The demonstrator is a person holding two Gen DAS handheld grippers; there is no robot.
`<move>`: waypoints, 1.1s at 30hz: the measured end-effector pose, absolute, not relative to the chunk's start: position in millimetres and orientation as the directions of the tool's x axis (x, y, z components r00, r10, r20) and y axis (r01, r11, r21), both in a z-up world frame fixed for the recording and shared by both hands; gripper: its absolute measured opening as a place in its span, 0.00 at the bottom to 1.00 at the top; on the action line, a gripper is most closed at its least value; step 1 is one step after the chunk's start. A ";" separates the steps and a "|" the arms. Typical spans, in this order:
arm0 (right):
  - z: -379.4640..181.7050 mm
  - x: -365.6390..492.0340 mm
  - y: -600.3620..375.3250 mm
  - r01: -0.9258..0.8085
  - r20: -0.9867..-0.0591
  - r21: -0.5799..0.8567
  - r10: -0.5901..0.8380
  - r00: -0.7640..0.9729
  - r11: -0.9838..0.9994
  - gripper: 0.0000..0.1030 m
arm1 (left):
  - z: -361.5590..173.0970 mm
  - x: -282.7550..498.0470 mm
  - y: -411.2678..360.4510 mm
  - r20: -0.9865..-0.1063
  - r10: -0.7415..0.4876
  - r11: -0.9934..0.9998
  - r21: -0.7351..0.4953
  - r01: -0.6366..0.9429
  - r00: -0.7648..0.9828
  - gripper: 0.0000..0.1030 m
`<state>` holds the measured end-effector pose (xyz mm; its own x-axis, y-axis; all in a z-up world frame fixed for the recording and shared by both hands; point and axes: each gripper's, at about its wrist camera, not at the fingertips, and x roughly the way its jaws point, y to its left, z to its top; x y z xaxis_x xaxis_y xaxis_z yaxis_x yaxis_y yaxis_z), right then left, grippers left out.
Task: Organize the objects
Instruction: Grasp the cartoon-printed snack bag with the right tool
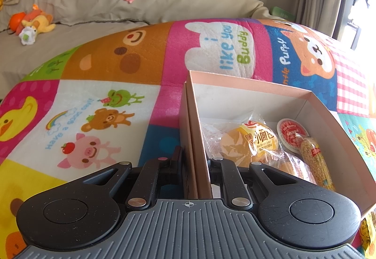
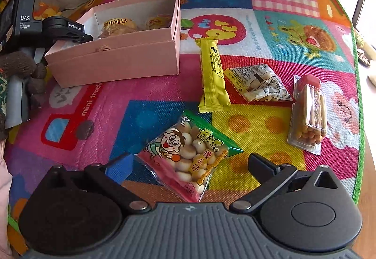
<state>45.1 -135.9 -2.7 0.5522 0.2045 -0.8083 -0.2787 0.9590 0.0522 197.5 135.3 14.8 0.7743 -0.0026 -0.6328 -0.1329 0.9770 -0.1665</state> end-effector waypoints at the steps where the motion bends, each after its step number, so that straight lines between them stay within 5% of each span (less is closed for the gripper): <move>1: -2.8 44.8 -136.7 -0.279 -0.808 0.052 0.205 0.552 0.959 1.00 | 14.8 197.6 135.3 -0.633 -0.003 0.977 -0.167 -0.133 0.774 0.15; 14: -2.8 38.1 -145.2 -0.289 -0.778 -0.008 0.176 0.603 0.957 0.80 | 14.9 197.5 135.2 -0.633 -0.002 0.977 -0.166 -0.133 0.774 0.15; 29: -2.8 71.6 -127.1 -0.325 -0.791 0.053 0.239 0.564 0.944 0.81 | 14.7 196.0 134.2 -0.633 -0.001 0.978 -0.164 -0.132 0.774 0.15; 33: -1.6 84.8 -125.2 -0.310 -0.803 0.167 0.311 0.508 0.936 0.96 | 14.7 196.3 134.7 -0.633 -0.003 0.977 -0.166 -0.132 0.774 0.15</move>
<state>84.8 -125.2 -1.6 0.5076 0.3113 -0.8034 -0.3100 0.9360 0.1669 196.3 134.7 14.7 0.7742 -0.0026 -0.6330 -0.1321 0.9773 -0.1655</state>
